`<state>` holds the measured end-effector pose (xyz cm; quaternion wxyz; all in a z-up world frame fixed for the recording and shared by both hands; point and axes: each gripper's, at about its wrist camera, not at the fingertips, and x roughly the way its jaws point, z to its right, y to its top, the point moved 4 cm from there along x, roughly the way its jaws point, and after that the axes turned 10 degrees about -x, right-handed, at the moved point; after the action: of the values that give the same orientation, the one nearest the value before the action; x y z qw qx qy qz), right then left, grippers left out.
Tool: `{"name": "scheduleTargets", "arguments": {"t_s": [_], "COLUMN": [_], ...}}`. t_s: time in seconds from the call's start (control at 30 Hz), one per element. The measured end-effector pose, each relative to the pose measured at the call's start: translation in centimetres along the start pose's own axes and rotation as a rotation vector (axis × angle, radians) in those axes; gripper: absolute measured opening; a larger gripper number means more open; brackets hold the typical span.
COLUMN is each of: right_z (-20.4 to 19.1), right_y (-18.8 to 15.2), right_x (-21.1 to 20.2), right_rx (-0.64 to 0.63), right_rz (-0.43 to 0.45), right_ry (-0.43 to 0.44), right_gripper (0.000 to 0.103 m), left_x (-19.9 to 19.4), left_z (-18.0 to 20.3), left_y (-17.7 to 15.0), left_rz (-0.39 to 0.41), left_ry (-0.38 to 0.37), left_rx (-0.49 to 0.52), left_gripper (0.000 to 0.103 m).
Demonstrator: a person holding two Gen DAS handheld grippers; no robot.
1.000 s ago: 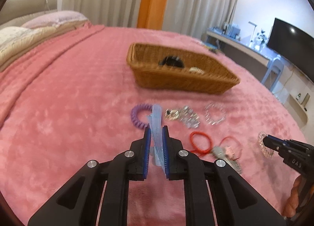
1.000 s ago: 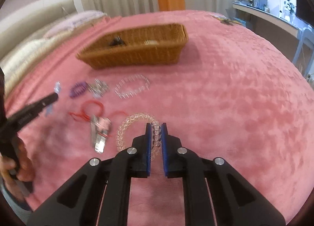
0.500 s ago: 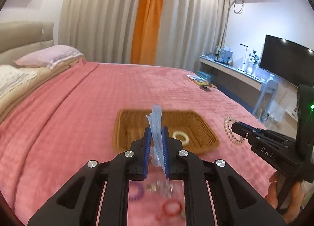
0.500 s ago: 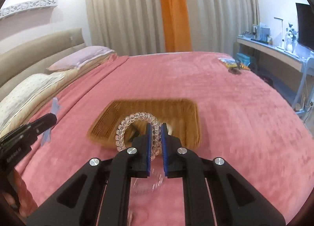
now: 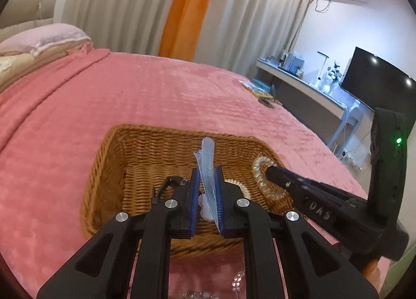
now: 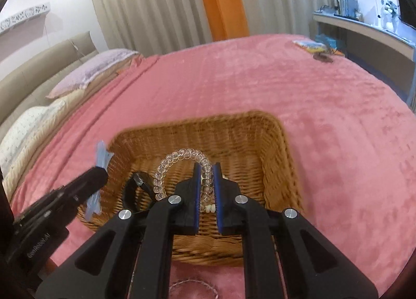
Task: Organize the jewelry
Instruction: 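Carry clip and clear coil bracelet into the basket and release both, then grasp the red cord with the left tool while the right tool grasps the pink-tag keys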
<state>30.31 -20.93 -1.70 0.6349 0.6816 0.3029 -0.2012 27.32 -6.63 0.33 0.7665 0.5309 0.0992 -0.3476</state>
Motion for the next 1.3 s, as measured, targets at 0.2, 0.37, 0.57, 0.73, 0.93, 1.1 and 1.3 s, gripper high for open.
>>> {"name": "scheduleTargets", "arguments": {"t_s": [0.2,0.37,0.57,0.73,0.93,1.1,1.3], "right_z": [0.1,0.0,0.1,-0.5,-2.6,-4.2,-3.7], "right_y": [-1.2,-1.4,-1.1,-1.6,-4.0,-7.2,-11.5], "right_x": [1.9,2.2,0.2,-5.0,-9.9,-10.6,-8.6], "right_rx": [-0.025,-0.011,0.003,-0.009,-0.073,-0.136,-0.073], "right_rz": [-0.057,-0.073,-0.014,0.059,0.097,0.067,-0.062], "right_ry": [-0.013,0.024,0.019,0.031,0.042,0.018,0.091], "right_gripper": [0.008,0.019,0.048,0.048,0.048,0.048,0.033], "left_x": [2.4,2.4,0.3,-4.5,-10.6,-13.3,-11.5], "left_z": [-1.3,-1.9,-1.9,-1.6,-2.1,-3.4,-3.7], "left_y": [-1.1,-1.2,-0.8,-0.8,-2.6,-5.1,-10.6], "left_rz": [-0.057,-0.071,-0.033,0.026,0.064,0.03,-0.152], "left_ry": [0.034,0.034,0.028,0.005,-0.007,0.01,-0.002], "left_rx": [0.01,0.005,0.001,0.009,0.016,0.003,0.005], "left_gripper": [0.011,0.016,0.035,0.039,0.042,0.042,0.042]}}
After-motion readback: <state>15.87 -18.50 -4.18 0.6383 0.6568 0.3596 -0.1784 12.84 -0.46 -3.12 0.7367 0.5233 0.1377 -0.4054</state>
